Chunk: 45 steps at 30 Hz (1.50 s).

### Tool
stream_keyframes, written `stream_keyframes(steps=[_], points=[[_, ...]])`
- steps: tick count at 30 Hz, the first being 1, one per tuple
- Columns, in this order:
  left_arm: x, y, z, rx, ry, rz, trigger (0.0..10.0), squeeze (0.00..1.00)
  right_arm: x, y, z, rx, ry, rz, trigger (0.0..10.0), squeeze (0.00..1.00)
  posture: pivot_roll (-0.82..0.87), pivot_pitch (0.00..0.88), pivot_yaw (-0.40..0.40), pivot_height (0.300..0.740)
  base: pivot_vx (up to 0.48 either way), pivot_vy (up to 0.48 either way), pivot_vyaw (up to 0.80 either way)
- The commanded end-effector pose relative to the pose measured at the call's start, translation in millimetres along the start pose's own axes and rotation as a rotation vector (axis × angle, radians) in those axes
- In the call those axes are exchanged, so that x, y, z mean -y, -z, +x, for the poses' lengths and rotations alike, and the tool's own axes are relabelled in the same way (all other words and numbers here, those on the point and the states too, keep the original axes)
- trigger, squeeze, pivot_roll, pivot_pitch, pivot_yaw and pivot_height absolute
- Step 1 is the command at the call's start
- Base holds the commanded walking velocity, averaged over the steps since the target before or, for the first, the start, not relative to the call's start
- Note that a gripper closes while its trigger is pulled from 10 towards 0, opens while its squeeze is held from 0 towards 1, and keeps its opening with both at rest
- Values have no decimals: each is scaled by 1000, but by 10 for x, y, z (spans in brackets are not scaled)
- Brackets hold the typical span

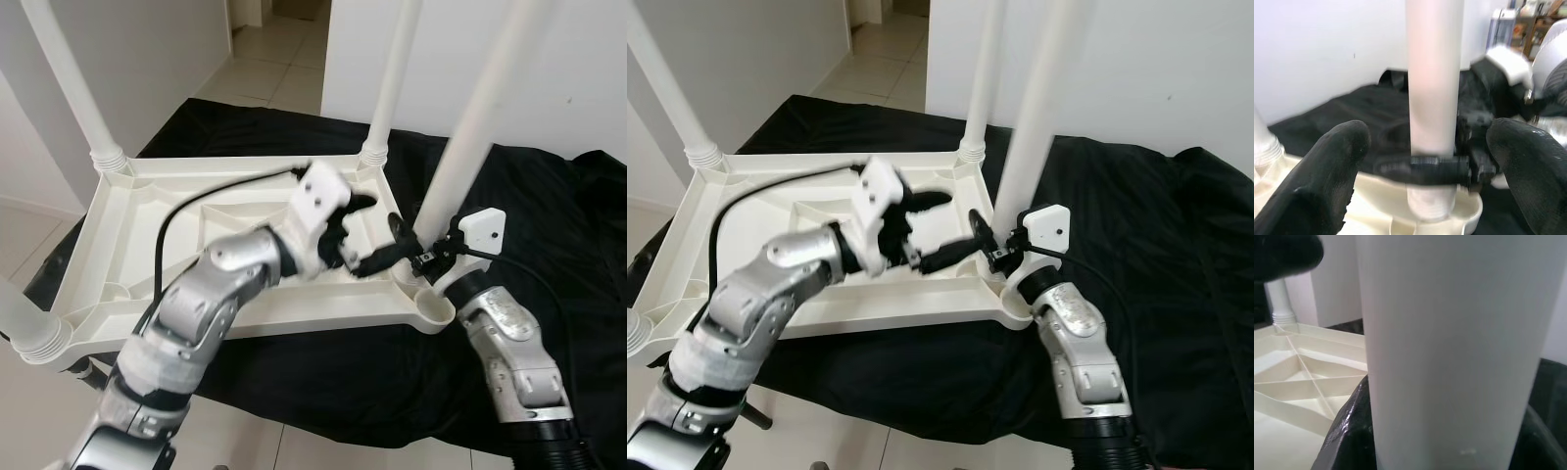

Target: Building children table

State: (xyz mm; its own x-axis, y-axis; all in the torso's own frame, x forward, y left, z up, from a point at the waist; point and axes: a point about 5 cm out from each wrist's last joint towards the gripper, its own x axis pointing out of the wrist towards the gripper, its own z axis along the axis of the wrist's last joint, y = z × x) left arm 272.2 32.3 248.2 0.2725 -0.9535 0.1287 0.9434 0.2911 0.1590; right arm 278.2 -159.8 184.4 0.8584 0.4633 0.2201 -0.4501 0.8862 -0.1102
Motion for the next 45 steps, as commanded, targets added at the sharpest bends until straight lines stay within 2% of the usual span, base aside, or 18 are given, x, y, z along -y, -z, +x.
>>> stream_keyframes(steps=[1, 3, 4, 5, 7, 8, 11, 17, 19, 20, 23, 24, 26, 27, 38, 41, 45], points=[[41, -40, 1, 16, 131, -9, 10000, 0, -11, -59, 10, 10, -51, 3, 10000, 0, -50, 0, -50, 740, 0, 0, 0], [-29, -195, 28, 61, 193, -23, 10000, 0, -60, -65, -68, -63, -261, 9, 10000, 0, -50, 0, -49, 740, 0, 0, 0], [-29, -195, 28, 61, 193, -23, 10000, 0, -60, -65, -68, -63, -261, 9, 10000, 0, -50, 0, -49, 740, 0, 0, 0], [-46, -249, 28, 75, 219, -28, 10000, 0, -79, -62, -102, -100, -329, 19, 10000, 0, -50, 0, -47, 740, 0, 0, 0], [-46, -249, 28, 75, 219, -28, 10000, 0, -79, -62, -102, -100, -329, 19, 10000, 0, -50, 0, -47, 740, 0, 0, 0], [-26, -338, 22, 98, 291, -54, 10000, 0, -134, -44, -163, -158, -442, 30, 10000, 0, -48, 0, -47, 740, 0, 0, 0], [-26, -338, 22, 98, 291, -54, 10000, 0, -134, -44, -163, -158, -442, 30, 10000, 0, -48, 0, -47, 740, 0, 0, 0], [15, -389, 34, 95, 372, -81, 10000, 0, -187, -36, -207, -212, -553, 51, 10000, 0, -45, 0, -49, 740, 0, 0, 0], [50, -426, 19, 93, 444, -132, 10000, 0, -209, -38, -219, -229, -598, 54, 10000, 0, -47, 0, -49, 740, 0, 0, 0], [67, -437, 10, 88, 471, -156, 9529, 0, -214, -39, -230, -237, -614, 56, 10000, 0, -48, 0, -49, 740, 0, 0, 0], [77, -442, 4, 84, 485, -170, 9529, 0, -215, -40, -237, -241, -623, 57, 10000, 0, -48, 0, -49, 740, 0, 0, 0], [88, -434, 4, 71, 493, -171, 5529, 0, -217, -31, -245, -251, -631, 52, 10000, 0, -52, 0, -46, 740, 0, 0, 0], [88, -434, 4, 71, 493, -171, 5529, 0, -217, -31, -245, -251, -631, 52, 10000, 0, -52, 0, -46, 740, 0, 0, 0], [89, -434, 11, 71, 495, -182, 0, 0, -214, -28, -251, -260, -636, 52, 10000, 0, -52, 0, -47, 740, 0, 0, 0], [82, -492, 30, 84, 496, -200, 0, 0, -207, -30, -267, -282, -651, 62, 10000, 0, -52, 0, -51, 740, 0, 0, 0], [96, -473, 30, 55, 497, -191, 0, 0, -190, -29, -231, -276, -634, 34, 10000, 0, -52, 0, -51, 740, 0, 0, 0], [78, -500, 66, 51, 433, -164, 0, 0, -140, -15, -137, -254, -556, 13, 10000, 0, -49, 0, -52, 740, 0, 0, 0]])
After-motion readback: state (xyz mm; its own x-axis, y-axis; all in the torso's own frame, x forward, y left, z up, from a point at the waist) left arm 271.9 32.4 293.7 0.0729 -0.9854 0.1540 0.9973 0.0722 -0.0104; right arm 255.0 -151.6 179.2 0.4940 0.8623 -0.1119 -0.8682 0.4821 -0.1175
